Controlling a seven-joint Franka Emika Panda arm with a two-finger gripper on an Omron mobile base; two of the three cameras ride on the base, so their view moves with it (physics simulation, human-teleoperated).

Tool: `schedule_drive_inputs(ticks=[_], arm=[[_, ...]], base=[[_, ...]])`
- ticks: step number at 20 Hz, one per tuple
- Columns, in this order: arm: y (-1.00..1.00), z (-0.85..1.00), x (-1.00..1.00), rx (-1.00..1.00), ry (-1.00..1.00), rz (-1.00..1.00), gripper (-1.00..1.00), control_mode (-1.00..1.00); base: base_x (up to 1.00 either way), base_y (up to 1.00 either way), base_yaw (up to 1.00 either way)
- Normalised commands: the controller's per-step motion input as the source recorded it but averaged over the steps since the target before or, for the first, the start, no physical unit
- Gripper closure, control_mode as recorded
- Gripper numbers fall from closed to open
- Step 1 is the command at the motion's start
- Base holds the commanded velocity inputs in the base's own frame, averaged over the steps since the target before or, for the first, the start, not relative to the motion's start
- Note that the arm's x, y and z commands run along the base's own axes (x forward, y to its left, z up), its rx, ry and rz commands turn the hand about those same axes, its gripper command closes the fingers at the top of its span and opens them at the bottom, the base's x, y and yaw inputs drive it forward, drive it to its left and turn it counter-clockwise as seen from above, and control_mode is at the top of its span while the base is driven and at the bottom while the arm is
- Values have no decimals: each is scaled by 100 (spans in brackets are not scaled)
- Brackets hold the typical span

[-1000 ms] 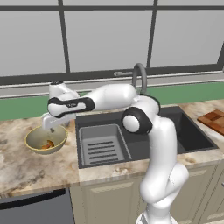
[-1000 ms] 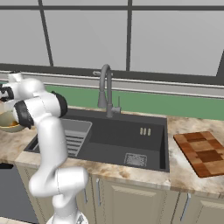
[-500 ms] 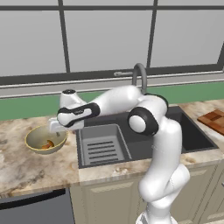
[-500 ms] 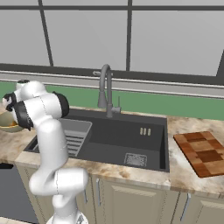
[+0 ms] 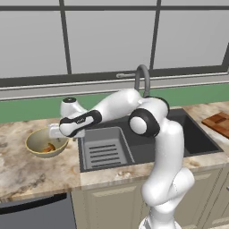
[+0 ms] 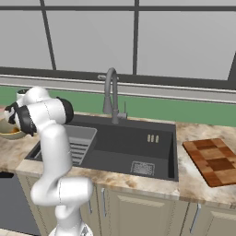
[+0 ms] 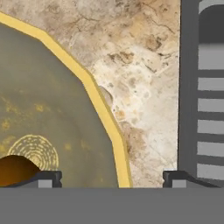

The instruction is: Pick the mushroom from the sink and place it in the bowl. Then pick the bowl and place it in the microwave. Then close the microwave door and press the start button.

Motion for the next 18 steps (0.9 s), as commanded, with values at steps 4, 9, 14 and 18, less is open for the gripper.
schedule_drive_inputs(ticks=[4, 9, 14, 18], arm=[[0, -1, 0, 0, 0, -10, 100, -100], [0, 0, -5, 0, -1, -1, 100, -100], [-23, 22, -31, 0, -1, -9, 100, -100], [-39, 74, -38, 0, 0, -17, 100, -100]], base=[[0, 0, 0], [0, 0, 0], [0, 0, 0], [0, 0, 0]])
